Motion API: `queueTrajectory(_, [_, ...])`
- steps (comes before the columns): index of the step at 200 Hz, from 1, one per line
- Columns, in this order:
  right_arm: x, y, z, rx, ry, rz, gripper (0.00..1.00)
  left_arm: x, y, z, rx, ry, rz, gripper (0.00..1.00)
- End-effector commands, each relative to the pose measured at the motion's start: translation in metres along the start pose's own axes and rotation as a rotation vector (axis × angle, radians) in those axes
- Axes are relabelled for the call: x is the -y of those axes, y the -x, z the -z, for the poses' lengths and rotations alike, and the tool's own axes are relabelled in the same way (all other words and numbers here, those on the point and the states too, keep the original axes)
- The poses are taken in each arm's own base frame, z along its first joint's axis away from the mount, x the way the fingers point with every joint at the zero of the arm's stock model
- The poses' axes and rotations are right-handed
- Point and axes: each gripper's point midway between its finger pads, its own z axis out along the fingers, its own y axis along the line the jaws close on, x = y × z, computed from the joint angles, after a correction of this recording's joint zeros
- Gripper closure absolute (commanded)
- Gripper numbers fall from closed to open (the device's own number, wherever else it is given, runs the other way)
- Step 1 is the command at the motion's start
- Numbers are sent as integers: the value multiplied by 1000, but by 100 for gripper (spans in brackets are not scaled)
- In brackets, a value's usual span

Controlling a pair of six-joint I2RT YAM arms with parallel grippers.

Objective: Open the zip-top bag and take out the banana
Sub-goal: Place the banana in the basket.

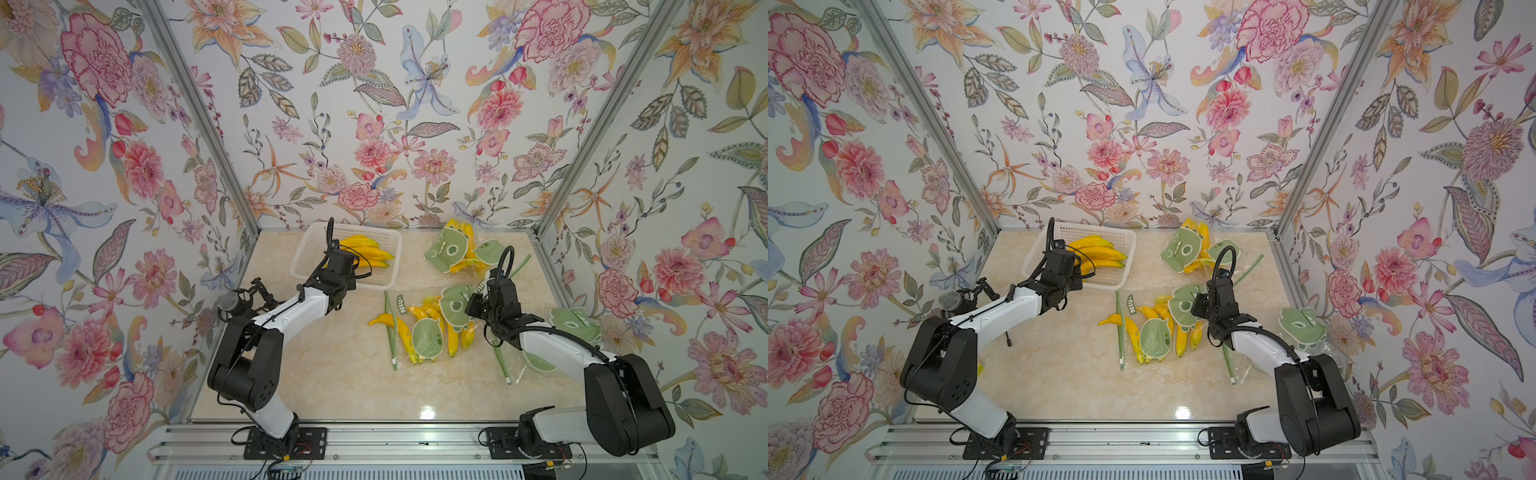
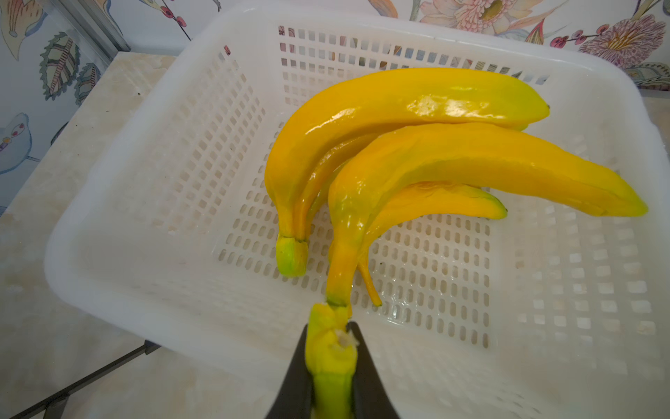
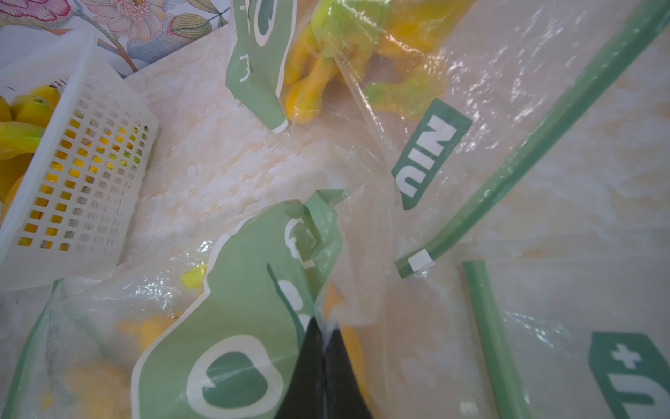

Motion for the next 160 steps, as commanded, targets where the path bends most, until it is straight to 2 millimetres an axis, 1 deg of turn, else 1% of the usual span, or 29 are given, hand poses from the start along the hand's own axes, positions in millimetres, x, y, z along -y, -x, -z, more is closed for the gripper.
queueTrajectory(1, [-1,-4,4,-1,16,-10,100,-4,5,-8,-5,11,53,84])
queueTrajectory(18, [-2,-3,4,1,17,-7,100,-6,2,-9,-20,26,46,67])
queueTrajectory(28, [-2,-3,5,3,17,-4,100,-5,2,-5,-24,13,29,60])
queueTrajectory(41, [-1,-2,4,1,17,1,100,-9,4,6,-12,6,15,52])
queueTrajectory(53, [-2,-2,4,2,19,6,100,-13,5,19,8,-1,1,47])
queueTrajectory(57, [-2,-2,4,0,19,8,100,-15,1,20,3,-2,-9,46])
queueTrajectory(59, [-2,-3,4,-1,19,10,100,-16,7,28,23,-10,-6,45])
queueTrajectory(65, [-2,-2,4,-1,20,11,100,-17,8,37,39,-27,-13,44])
queueTrajectory(79, [-1,-2,3,-3,21,16,100,-17,0,50,53,-77,-36,44])
queueTrajectory(105, [-5,0,0,-11,37,34,100,-2,-22,72,75,-222,-79,44])
queueTrajectory(126, [-10,3,-3,-16,54,52,100,18,-44,88,87,-296,-161,44])
queueTrajectory(138, [-11,5,-5,-23,62,60,100,33,-57,94,95,-335,-217,44])
queueTrajectory(150, [-14,5,-8,-34,73,71,100,45,-71,97,96,-364,-267,42])
queueTrajectory(160, [-16,6,-11,-42,81,82,100,53,-82,95,81,-385,-298,41])
